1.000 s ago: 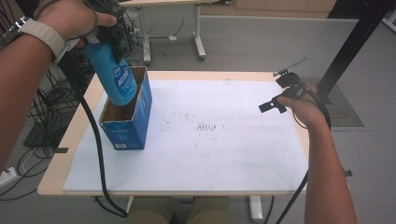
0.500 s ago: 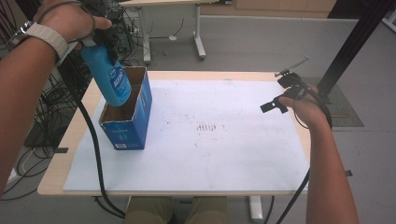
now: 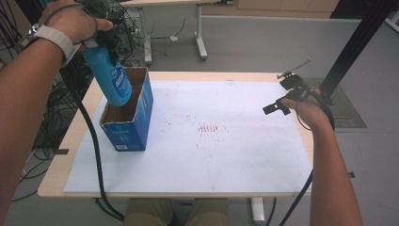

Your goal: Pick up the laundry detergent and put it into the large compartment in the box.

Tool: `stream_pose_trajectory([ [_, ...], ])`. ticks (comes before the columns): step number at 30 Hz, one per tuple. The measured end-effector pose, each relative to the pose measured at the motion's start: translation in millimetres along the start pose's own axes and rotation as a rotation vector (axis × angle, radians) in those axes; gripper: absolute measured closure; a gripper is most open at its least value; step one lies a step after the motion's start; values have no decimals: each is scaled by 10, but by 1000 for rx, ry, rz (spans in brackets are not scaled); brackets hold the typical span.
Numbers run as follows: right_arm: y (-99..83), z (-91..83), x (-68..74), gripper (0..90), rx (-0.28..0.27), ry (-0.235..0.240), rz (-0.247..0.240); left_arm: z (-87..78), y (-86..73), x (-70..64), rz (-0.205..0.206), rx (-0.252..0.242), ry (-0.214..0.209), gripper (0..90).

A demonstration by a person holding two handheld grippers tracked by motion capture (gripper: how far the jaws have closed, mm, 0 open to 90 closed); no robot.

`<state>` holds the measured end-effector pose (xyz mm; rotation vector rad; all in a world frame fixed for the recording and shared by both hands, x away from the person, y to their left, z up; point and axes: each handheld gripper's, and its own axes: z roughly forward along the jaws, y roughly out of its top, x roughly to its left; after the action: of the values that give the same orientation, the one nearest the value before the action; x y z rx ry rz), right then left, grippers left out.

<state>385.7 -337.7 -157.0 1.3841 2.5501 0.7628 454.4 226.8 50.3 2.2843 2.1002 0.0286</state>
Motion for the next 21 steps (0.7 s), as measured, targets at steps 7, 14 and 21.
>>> stream_pose_trajectory([
  [7,14,31,-12,72,1,4,-3,82,31,34,-10,-5,3,384],
  [14,7,73,-35,72,5,12,7,174,48,70,-19,-14,1,384],
  [21,-5,91,-53,72,3,15,8,234,72,117,-28,-12,-10,384],
])
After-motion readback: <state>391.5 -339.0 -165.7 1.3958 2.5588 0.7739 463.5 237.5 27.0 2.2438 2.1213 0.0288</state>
